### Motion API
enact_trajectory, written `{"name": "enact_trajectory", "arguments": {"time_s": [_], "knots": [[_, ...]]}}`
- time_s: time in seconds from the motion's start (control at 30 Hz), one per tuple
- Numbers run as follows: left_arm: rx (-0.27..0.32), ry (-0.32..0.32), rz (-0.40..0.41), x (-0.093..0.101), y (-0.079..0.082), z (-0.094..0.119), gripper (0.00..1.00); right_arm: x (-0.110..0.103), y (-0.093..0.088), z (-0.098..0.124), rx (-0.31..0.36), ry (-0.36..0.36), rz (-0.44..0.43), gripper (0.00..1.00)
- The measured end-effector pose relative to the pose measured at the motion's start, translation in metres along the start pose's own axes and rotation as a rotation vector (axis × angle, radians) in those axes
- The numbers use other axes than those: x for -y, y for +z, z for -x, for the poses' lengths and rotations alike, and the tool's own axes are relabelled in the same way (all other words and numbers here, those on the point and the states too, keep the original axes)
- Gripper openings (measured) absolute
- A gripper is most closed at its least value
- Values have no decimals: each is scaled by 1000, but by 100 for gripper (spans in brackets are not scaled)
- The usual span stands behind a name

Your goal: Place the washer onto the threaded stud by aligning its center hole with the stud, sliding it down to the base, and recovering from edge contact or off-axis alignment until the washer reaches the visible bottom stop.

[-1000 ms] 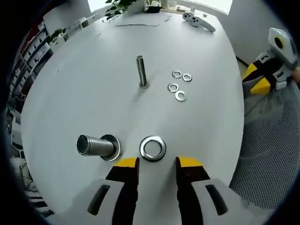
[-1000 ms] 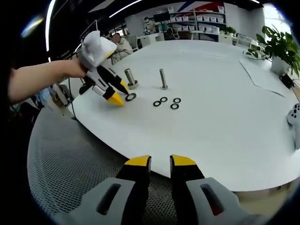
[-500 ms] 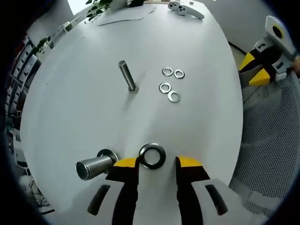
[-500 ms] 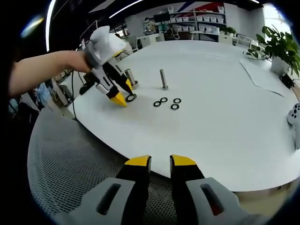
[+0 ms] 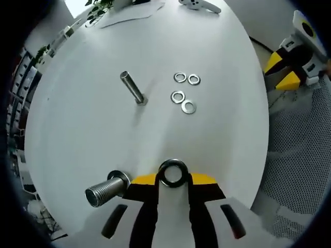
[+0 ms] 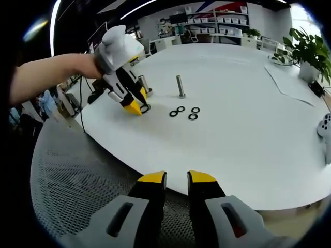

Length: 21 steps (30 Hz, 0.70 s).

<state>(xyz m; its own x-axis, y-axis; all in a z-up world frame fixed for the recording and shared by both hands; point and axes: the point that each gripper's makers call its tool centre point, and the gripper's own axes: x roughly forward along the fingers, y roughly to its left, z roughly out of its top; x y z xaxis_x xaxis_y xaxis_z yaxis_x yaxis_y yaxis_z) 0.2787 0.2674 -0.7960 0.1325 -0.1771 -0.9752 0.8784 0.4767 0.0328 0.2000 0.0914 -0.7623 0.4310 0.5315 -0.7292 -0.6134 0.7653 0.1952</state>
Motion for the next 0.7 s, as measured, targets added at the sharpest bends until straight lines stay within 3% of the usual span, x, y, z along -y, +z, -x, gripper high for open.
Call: {"name": "enact_trajectory", "arguments": {"time_s": [0.47, 0.7], "knots": [[93, 12, 75, 0, 3, 1, 19, -1, 1, 0, 8, 5, 4, 19], [59, -6, 27, 1, 5, 0, 20, -1, 1, 0, 5, 5, 5, 19]]}}
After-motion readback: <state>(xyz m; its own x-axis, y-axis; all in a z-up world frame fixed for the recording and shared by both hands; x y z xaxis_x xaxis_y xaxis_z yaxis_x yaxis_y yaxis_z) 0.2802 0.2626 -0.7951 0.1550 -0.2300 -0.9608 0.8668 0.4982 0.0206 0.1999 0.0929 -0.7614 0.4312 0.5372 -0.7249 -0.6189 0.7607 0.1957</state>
